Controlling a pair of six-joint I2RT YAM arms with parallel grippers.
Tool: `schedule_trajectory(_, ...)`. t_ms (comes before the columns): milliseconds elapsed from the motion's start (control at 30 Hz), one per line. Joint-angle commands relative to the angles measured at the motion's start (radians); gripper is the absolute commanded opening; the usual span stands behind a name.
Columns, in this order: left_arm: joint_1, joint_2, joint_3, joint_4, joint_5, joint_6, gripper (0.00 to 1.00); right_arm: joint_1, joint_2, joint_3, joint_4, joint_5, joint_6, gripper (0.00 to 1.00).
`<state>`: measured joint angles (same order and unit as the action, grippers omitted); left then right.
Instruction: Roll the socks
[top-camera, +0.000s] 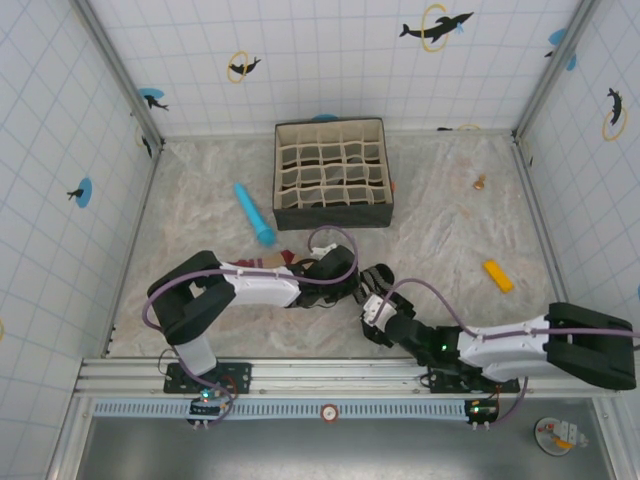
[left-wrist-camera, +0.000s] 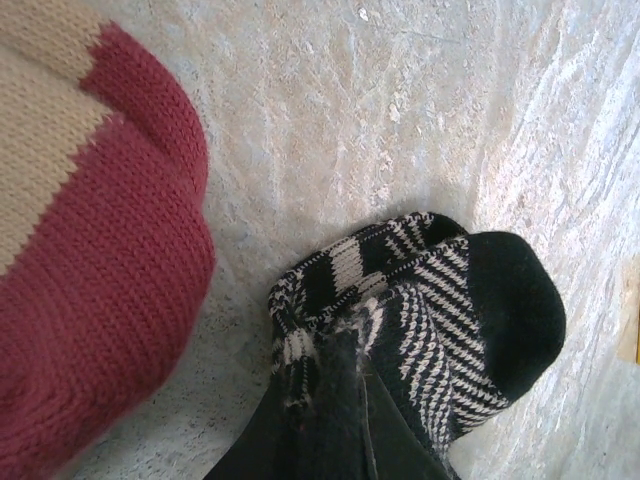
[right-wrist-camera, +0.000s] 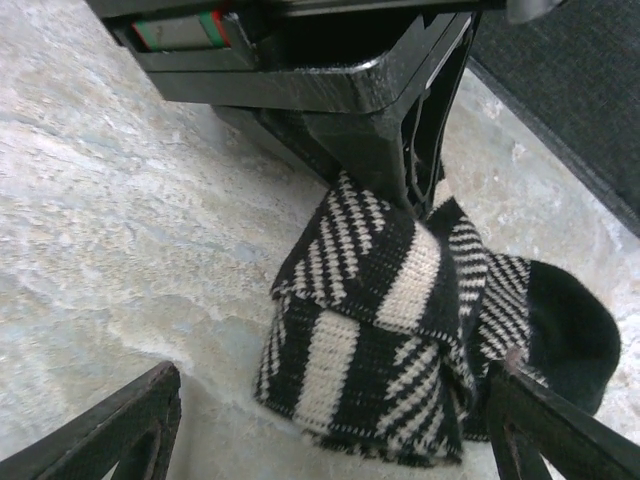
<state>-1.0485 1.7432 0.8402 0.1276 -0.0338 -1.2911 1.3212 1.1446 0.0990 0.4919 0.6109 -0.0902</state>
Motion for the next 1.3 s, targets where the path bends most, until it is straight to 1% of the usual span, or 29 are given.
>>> schedule_trajectory(0, -0.009, -0.013, -0.028, -0.069, 0.017, -0.019, 0.00, 0.006, 0.069, 0.052, 0.167, 0.077, -0.074, 0.80)
schedule_trajectory(100, -0.012, -0.014, -0.035, -0.068, 0.020, -0.023, 0.00, 0.007, 0.135, 0.067, 0.230, 0.084, -0.106, 0.80)
schedule_trajectory(200, -0.012, -0.016, -0.038, -0.068, 0.021, -0.025, 0.00, 0.006, 0.204, 0.089, 0.253, 0.111, -0.121, 0.75)
schedule_trajectory(367, -0.013, -0.038, -0.060, -0.058, 0.011, -0.029, 0.00, -0.003, 0.268, 0.079, 0.272, 0.106, -0.093, 0.57)
schedule_trajectory(433, -0.013, -0.054, -0.081, -0.036, 0.007, -0.037, 0.02, -0.011, 0.282, 0.064, 0.279, 0.095, -0.066, 0.46)
schedule_trajectory(467, -0.013, -0.059, -0.088, -0.024, 0.008, -0.039, 0.06, -0.018, 0.284, 0.054, 0.284, 0.086, -0.050, 0.41)
schedule_trajectory(500, -0.013, -0.062, -0.090, -0.018, 0.013, -0.039, 0.13, -0.029, 0.284, 0.045, 0.285, 0.071, -0.029, 0.36)
schedule_trajectory(567, -0.013, -0.065, -0.090, -0.013, 0.021, -0.034, 0.27, -0.058, 0.276, 0.029, 0.281, 0.025, 0.010, 0.22)
schedule_trajectory(600, -0.012, -0.066, -0.090, -0.007, 0.026, -0.032, 0.38, -0.076, 0.268, 0.024, 0.270, -0.014, 0.033, 0.16)
schedule_trajectory(633, -0.013, -0.070, -0.090, -0.007, 0.029, -0.031, 0.53, -0.098, 0.259, 0.021, 0.257, -0.059, 0.059, 0.11)
schedule_trajectory(667, -0.013, -0.073, -0.092, -0.006, 0.028, -0.032, 0.58, -0.119, 0.249, 0.017, 0.247, -0.097, 0.081, 0.07)
schedule_trajectory(700, -0.014, -0.079, -0.093, -0.003, 0.026, -0.028, 0.61, -0.141, 0.239, 0.010, 0.242, -0.140, 0.100, 0.04)
schedule_trajectory(800, -0.013, -0.081, -0.079, -0.011, 0.033, -0.013, 0.66, -0.202, 0.219, -0.005, 0.223, -0.255, 0.149, 0.01)
schedule_trajectory(933, -0.015, -0.100, -0.067, 0.006, 0.031, 0.014, 0.68, -0.293, 0.195, -0.036, 0.231, -0.409, 0.215, 0.00)
schedule_trajectory(1100, -0.019, -0.151, -0.099, 0.084, 0.026, 0.073, 0.69, -0.430, 0.171, -0.065, 0.273, -0.628, 0.304, 0.00)
schedule_trajectory(1200, -0.018, -0.181, -0.142, 0.158, 0.034, 0.087, 0.69, -0.519, 0.188, -0.061, 0.300, -0.770, 0.362, 0.00)
schedule_trajectory(1267, -0.022, -0.188, -0.153, 0.186, 0.041, 0.103, 0.68, -0.571, 0.212, -0.058, 0.327, -0.836, 0.408, 0.00)
